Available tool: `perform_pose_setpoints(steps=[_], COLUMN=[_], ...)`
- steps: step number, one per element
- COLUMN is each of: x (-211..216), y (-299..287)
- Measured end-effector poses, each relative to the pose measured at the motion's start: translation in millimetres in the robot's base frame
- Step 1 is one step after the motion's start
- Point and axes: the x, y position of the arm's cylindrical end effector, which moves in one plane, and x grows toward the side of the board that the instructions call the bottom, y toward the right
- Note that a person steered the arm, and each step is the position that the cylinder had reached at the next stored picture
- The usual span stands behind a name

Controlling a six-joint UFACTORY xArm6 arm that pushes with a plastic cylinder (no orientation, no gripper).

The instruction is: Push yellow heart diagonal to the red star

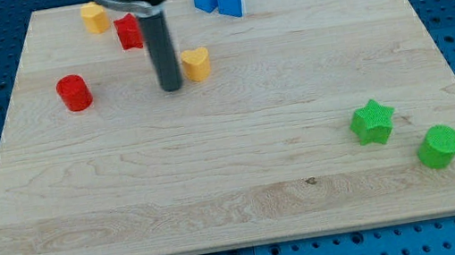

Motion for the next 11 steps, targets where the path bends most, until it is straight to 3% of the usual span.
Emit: perform_pose_setpoints(steps=[3,4,7,11], x=[20.3,-16.0,-38.0,-54.9], y=[32.7,32.7,77.5,31.9])
